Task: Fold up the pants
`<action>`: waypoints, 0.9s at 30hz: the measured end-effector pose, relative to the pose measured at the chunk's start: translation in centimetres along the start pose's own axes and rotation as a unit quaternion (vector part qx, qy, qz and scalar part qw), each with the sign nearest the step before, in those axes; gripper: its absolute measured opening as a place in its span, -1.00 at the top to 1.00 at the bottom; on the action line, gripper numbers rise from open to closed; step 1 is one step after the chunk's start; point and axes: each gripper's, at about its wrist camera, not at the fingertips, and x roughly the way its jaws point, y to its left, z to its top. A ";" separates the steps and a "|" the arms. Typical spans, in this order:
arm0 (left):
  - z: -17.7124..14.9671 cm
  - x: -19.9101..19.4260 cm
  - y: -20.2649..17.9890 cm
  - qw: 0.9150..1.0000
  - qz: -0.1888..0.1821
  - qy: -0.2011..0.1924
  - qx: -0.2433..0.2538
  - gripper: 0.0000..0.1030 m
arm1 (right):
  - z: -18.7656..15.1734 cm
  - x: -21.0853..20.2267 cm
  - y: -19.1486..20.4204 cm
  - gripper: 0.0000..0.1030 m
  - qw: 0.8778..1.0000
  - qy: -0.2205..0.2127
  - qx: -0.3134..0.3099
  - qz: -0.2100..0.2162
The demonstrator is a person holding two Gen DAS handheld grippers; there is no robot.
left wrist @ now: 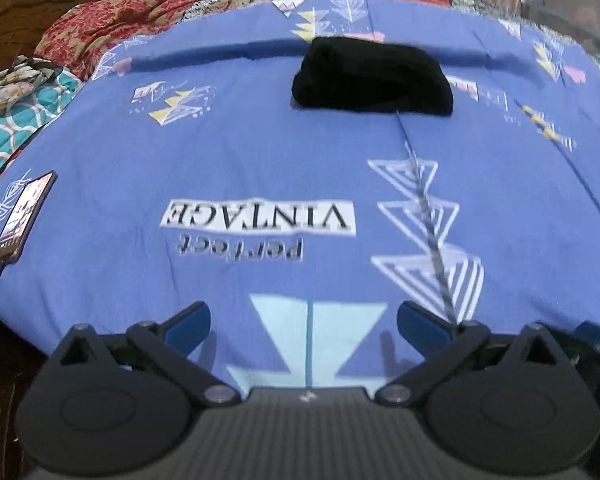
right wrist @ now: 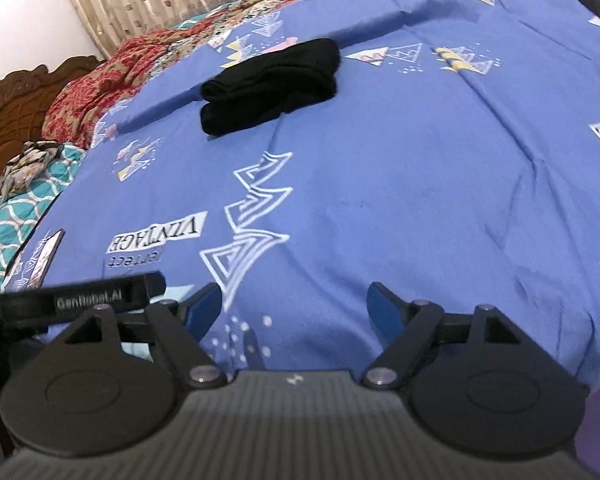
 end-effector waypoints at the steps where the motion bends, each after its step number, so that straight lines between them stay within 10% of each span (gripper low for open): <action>1: -0.3 0.0 -0.2 1.000 0.001 0.003 0.002 -1.00 | -0.1 0.0 -0.2 -0.61 1.000 -0.003 0.004 -0.003; 27: -1.5 3.1 -0.6 0.999 0.021 0.031 0.029 -1.00 | -0.3 1.3 -2.0 -0.73 0.999 -0.048 0.022 -0.009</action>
